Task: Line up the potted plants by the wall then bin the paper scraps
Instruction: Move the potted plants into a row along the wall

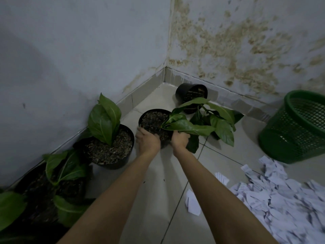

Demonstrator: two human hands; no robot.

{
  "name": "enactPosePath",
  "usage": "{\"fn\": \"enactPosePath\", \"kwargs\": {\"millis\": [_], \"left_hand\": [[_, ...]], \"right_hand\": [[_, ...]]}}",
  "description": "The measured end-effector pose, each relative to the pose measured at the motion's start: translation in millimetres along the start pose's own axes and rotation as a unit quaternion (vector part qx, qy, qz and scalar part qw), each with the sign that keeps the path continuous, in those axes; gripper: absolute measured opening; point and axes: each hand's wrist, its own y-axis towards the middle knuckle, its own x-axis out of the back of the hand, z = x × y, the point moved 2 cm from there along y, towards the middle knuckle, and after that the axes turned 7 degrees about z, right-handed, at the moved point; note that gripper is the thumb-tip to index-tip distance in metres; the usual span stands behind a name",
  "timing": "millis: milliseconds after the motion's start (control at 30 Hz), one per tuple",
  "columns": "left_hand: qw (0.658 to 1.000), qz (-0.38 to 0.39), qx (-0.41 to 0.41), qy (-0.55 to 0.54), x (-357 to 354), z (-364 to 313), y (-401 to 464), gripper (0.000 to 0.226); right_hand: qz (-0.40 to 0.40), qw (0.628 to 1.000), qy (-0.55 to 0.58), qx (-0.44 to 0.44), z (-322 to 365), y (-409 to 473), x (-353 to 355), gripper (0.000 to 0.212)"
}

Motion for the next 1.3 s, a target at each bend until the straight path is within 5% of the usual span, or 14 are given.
{"fn": "enactPosePath", "kwargs": {"millis": [100,233,533,800,1000,1300], "left_hand": [[0.953,-0.034,-0.13,0.272,-2.9,-1.8,-2.4,0.08],[0.888,0.023,-0.172,0.427,-12.1,-1.3,-1.1,0.081],[0.847,0.041,-0.266,0.457,-6.9,25.2,6.8,0.061],[0.838,-0.015,-0.195,0.509,-1.3,26.6,13.3,0.057],[0.836,-0.002,-0.181,0.518,-3.3,18.3,21.7,0.057],[0.84,0.021,-0.121,0.529,11.6,12.0,31.1,0.064]], "right_hand": [[0.023,1.0,0.004,-0.01,-3.2,5.9,-5.1,0.052],[0.033,0.998,0.046,-0.008,2.5,20.6,-9.4,0.054],[0.092,0.995,0.042,0.013,-1.9,52.7,-33.3,0.035],[0.149,0.988,0.04,0.016,5.1,52.9,-71.7,0.036],[0.098,0.995,0.009,0.031,9.7,52.3,-78.6,0.034],[0.16,0.984,-0.075,0.03,23.4,38.3,-80.3,0.04]]}}
